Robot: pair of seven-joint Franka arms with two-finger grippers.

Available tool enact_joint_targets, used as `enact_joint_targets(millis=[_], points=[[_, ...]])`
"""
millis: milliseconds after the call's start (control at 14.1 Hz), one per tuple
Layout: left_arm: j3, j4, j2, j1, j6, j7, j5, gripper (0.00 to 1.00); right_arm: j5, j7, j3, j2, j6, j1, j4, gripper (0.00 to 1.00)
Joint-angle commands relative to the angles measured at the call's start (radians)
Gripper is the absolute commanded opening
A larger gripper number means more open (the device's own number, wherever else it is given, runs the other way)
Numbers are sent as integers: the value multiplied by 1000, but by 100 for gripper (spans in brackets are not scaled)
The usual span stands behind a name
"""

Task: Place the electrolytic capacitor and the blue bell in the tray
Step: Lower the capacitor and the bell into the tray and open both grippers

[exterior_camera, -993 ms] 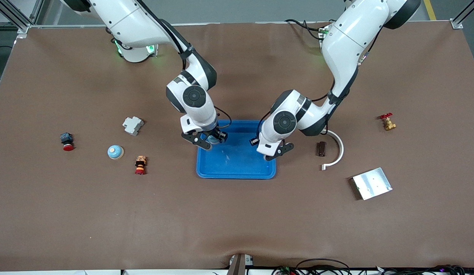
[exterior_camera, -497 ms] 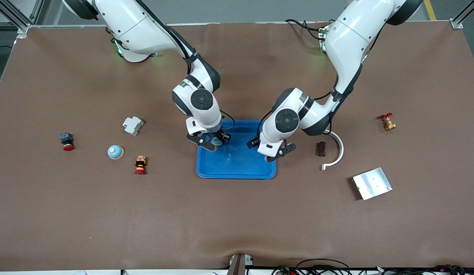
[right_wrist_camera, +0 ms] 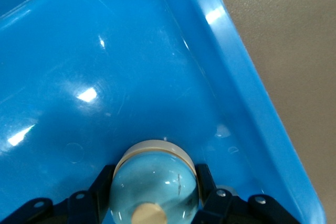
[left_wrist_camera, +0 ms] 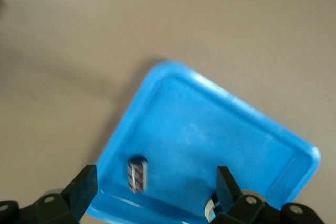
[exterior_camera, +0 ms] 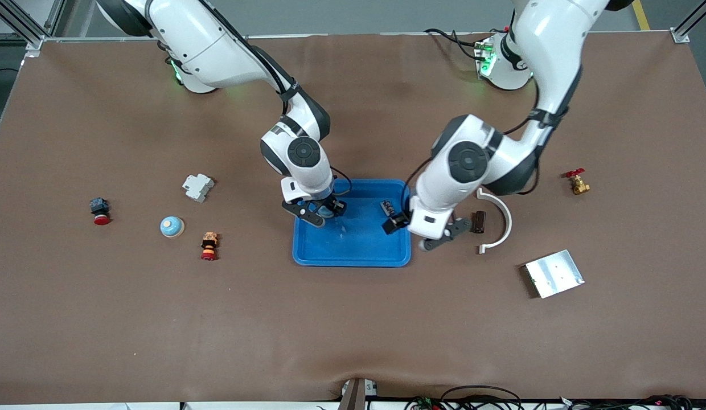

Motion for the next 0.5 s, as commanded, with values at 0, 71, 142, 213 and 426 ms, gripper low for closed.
enact_joint_targets(millis=[0, 71, 142, 213, 426], points=[[-10, -14, -29, 68, -17, 135, 14, 100, -29, 35, -13, 28, 6, 17, 23, 96], [-10, -24, -39, 93, -17, 192, 14, 100, -31, 41, -13, 28, 6, 17, 23, 100], [-8, -35, -42, 110, -21, 256, 14, 100, -29, 41, -13, 28, 6, 17, 28, 100], [-8, -46, -46, 136, -29, 331, 14, 100, -23, 41, -13, 25, 0, 13, 48, 100], [-8, -109, -72, 209, -31, 521, 15, 100, -14, 30, -9, 20, -54, 6, 118, 100]])
